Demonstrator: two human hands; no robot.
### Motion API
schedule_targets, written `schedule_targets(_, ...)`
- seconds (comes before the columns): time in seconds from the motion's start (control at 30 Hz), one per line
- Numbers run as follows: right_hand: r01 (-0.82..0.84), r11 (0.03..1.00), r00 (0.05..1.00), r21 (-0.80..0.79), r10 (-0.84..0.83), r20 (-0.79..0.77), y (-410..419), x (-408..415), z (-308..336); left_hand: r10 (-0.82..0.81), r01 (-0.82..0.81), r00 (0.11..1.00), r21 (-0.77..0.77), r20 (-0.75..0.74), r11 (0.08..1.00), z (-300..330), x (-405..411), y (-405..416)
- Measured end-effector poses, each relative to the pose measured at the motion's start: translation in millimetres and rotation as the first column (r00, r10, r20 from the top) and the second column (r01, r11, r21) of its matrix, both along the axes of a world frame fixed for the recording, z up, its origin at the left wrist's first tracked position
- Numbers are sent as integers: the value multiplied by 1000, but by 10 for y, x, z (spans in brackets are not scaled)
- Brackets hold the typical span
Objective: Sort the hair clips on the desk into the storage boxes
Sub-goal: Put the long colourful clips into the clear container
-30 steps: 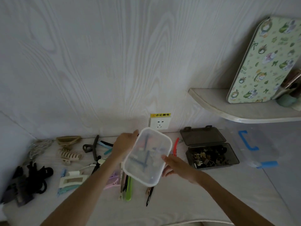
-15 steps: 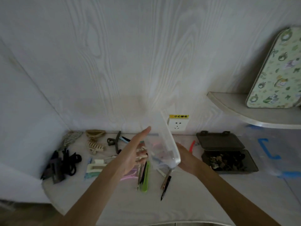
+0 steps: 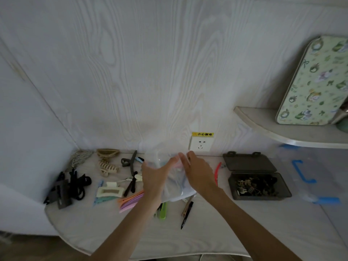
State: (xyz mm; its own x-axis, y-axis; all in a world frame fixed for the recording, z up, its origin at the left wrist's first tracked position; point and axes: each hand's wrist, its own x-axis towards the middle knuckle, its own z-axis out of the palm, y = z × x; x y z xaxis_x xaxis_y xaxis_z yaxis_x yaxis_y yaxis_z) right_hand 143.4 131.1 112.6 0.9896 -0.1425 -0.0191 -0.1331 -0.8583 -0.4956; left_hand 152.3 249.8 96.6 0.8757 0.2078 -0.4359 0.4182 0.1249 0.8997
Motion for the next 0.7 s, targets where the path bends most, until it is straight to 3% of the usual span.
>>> schedule_targets(0.1,-87,923,996,-374,82,-30,-15,-1,-52,14,-16,1000,135,19,991,14,-53,-39)
schedule_targets(0.17,-145,881,989,-450,127,-72,-22,1,-99,0,-3,1000,232,13,973,47,-84,-64)
schedule_targets(0.33,-162,925,987,-345,148,-67,-60,-25,-171,-26,21,1000,337,11,941,58,-97,-47)
schedule_targets(0.5,-196,969,980,-148,199,1,-121,-97,-126,-75,80,997,161,-34,984,-12,-64,80)
schedule_targets(0.6,-183,968,979,173,165,116,-154,-182,-36,-285,287,958,101,-30,953,88,-45,297)
schedule_targets(0.67,-158,960,975,232,115,190,-269,-166,-7,-528,528,849,-40,5,848,132,-23,548)
schedule_targets(0.7,-174,968,962,182,128,240,-361,-139,3,-622,623,782,-59,24,780,160,-22,662)
